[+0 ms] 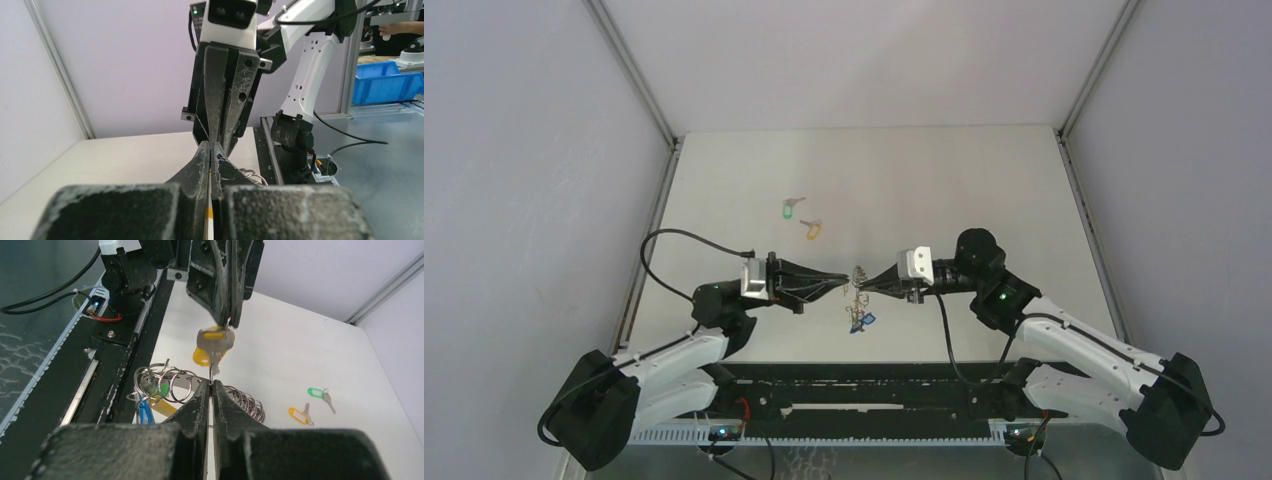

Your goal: Put the keys on the keyring

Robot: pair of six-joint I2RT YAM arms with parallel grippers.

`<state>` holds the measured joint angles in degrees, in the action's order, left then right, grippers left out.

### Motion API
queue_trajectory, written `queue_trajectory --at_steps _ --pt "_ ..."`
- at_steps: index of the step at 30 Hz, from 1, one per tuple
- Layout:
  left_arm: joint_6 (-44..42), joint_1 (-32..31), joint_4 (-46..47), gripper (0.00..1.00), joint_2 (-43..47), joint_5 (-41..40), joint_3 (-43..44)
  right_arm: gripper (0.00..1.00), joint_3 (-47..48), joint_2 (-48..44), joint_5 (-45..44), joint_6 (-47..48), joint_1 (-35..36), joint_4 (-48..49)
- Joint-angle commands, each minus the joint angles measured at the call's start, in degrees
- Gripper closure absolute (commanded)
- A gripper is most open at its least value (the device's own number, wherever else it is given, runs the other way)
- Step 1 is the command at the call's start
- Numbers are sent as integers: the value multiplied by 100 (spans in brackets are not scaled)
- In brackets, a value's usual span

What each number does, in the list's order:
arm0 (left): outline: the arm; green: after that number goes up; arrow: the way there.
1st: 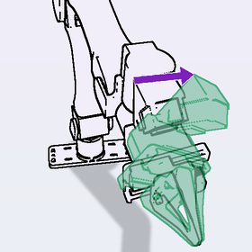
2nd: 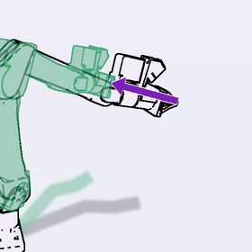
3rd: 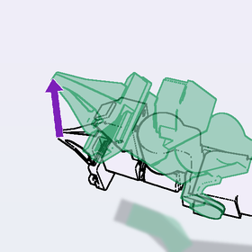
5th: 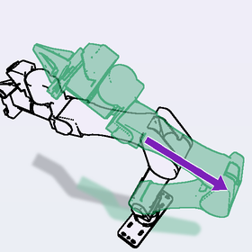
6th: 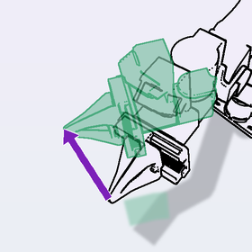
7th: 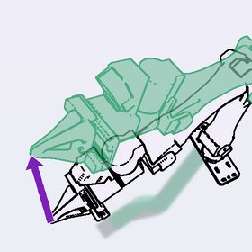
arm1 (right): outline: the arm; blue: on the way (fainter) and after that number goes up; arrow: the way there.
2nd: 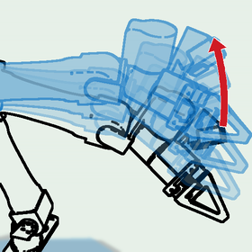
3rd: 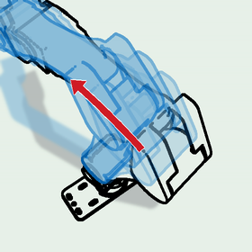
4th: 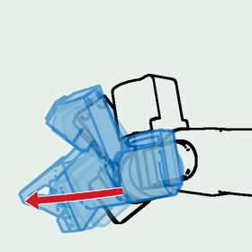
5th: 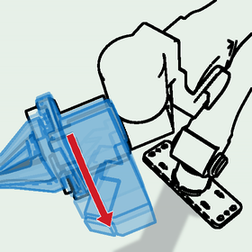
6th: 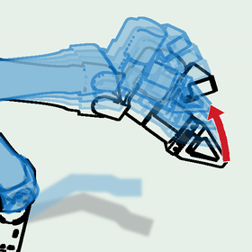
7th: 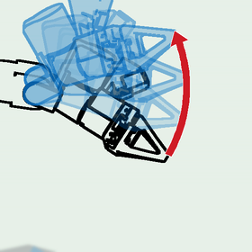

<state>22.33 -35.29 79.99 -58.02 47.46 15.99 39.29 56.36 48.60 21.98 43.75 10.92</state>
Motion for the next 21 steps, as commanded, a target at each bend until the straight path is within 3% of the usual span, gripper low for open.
queue_trajectory --at_steps 1,9,21 --pt "-54 -22 263 100 200 -234 244 100 -264 -230 409 -334 -160 1325" --pt "-3 -22 264 100 281 -215 386 100 -349 -53 645 -850 -323 2235" --pt "11 -120 274 100 141 -132 556 100 -268 193 618 -984 -276 2305"
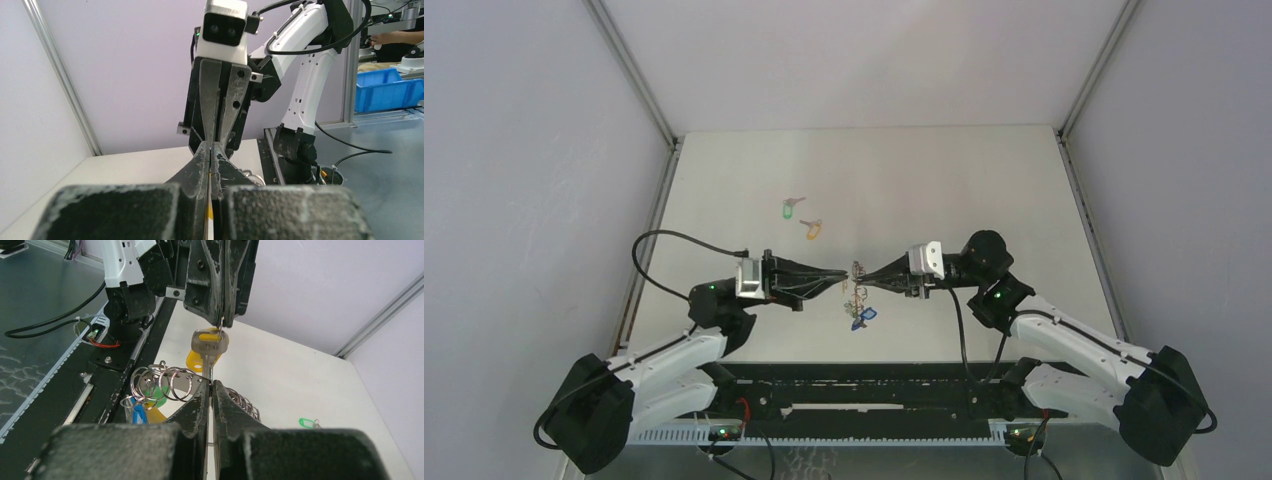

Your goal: Put the keys on the keyring

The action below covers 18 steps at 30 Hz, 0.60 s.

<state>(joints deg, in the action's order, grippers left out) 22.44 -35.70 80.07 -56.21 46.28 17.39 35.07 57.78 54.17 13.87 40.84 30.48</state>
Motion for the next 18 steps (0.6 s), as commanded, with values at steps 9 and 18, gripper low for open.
queue_trajectory --at_steps 9,18 --pt "-95 -182 263 100 -99 -92 432 100 153 -46 -27 -216 34 427" --pt "-104 -200 263 100 -172 -108 450 100 160 -227 9 -210 71 426"
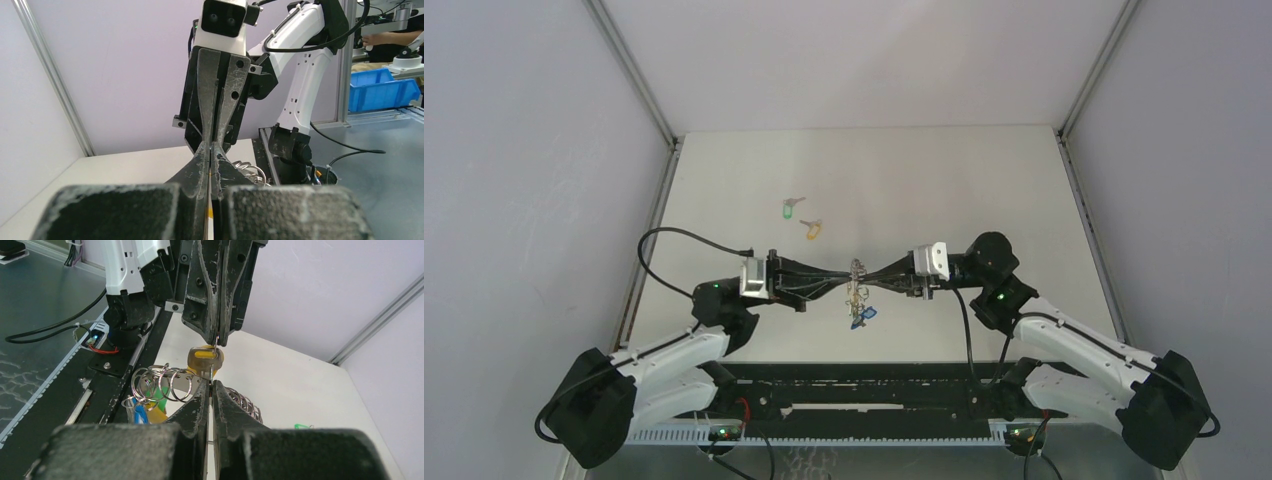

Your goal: Put the keys on the keyring

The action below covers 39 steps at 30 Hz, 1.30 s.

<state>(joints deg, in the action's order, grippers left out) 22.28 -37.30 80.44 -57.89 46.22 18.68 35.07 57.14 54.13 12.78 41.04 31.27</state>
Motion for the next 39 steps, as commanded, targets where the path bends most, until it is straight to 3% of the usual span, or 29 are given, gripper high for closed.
queue_trajectory --at_steps 1,39 --pt "-87 -46 230 100 -3 -110 321 100 154 -160 20 -95 60 339" --pt "-57 -102 226 100 -105 -47 401 100 169 -107 -141 -3 168 249"
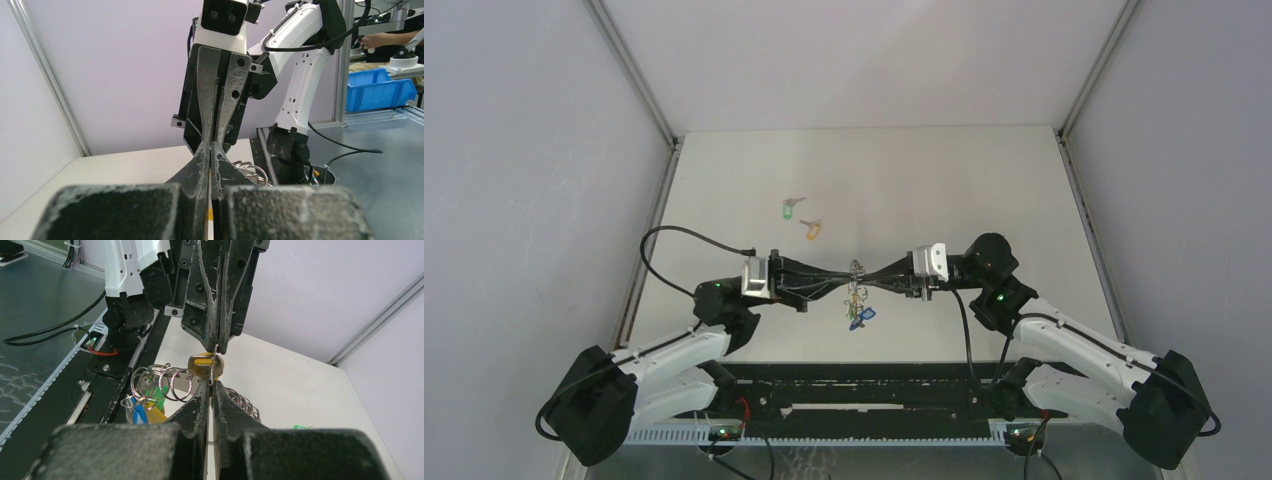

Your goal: Put the keys on the keyring

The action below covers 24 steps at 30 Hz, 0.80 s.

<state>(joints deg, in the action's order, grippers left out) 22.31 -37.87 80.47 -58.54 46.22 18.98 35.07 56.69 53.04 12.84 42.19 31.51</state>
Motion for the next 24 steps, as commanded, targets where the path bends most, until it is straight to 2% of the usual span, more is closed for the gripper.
queue_trajectory --at_steps 1,24 --pt "-60 -45 226 100 -43 -43 378 100 194 -49 -24 9 56 168" --pt "-123 -72 224 100 -37 -124 338 100 234 -24 -64 25 70 81"
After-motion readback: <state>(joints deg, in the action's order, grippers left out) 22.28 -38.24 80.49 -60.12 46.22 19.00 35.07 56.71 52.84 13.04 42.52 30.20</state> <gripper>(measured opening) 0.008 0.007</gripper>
